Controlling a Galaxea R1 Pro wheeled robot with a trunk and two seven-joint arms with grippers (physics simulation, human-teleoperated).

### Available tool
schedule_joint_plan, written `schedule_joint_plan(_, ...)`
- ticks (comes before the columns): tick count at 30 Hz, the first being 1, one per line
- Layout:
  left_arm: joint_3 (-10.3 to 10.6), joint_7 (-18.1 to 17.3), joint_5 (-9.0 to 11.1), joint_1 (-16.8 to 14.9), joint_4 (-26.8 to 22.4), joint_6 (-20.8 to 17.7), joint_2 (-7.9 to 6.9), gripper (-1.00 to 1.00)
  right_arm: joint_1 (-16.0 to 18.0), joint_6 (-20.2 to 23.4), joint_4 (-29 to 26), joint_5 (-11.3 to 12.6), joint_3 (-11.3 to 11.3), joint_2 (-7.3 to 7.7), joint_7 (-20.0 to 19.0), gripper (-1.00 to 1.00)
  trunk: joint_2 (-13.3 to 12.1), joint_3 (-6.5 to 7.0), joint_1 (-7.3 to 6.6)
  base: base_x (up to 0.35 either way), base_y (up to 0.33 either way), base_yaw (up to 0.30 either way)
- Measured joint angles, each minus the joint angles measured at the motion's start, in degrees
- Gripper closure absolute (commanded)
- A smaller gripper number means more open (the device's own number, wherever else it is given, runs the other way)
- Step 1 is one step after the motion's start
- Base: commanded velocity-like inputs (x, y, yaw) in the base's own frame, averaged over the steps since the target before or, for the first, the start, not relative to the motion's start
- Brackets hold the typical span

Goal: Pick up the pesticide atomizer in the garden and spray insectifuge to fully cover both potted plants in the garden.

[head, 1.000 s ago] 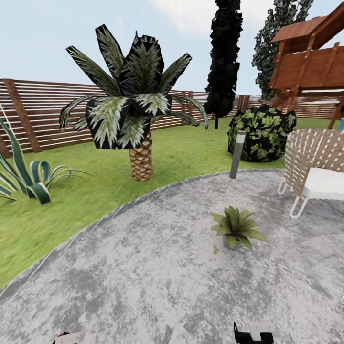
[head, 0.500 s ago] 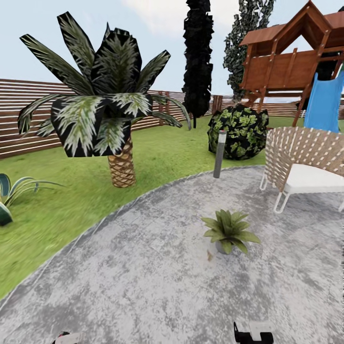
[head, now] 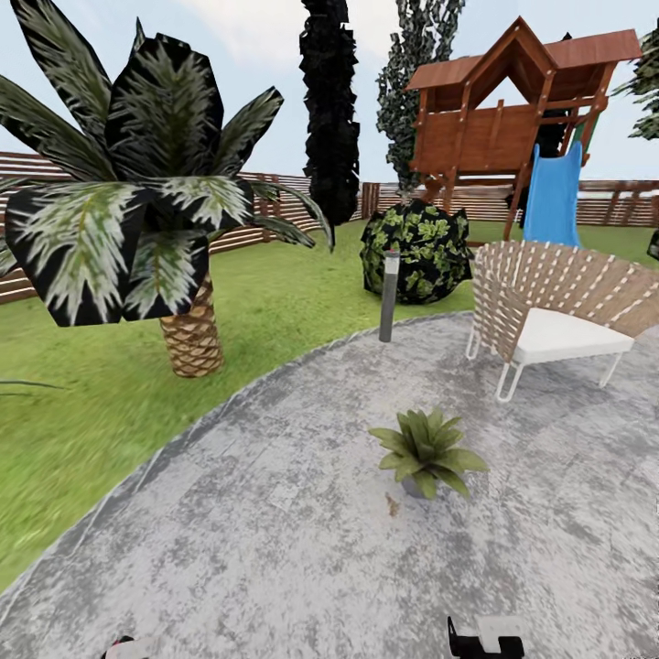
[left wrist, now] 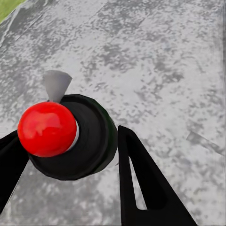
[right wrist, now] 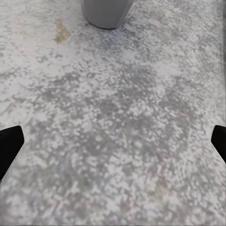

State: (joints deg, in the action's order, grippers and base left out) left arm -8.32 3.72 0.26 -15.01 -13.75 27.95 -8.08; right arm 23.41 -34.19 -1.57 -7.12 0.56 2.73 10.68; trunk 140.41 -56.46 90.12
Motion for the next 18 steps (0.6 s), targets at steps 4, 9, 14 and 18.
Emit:
schedule_joint_plan(4,-0.01,-0.04,0.0,0.0,0.0,0.0,0.0,1.0,0.0,0.0,0.0,0.0,0.0,0.0,0.0,-1.0,0.0,0.0,0.01,0.228,0.27,-0.3)
schedule_joint_plan(9,-0.01,-0.05,0.0,0.0,0.0,0.0,0.0,1.0,0.0,0.01,0.0,0.01,0.0,0.0,-0.03,-1.0,0.0,0.0,0.02,0.158,0.295,-0.3)
schedule_joint_plan(14,-0.01,-0.1,0.0,0.0,0.0,0.0,0.0,1.0,0.0,0.01,0.0,0.05,0.0,0.0,-0.08,-1.0,0.0,0.0,0.02,0.098,0.298,-0.3)
schedule_joint_plan(18,0.0,-0.12,-0.06,0.0,-0.06,0.0,-0.05,1.0,0.0,-0.01,0.0,0.08,0.0,0.0,-0.08,-1.0,0.0,0.0,0.03,0.057,0.161,-0.3)
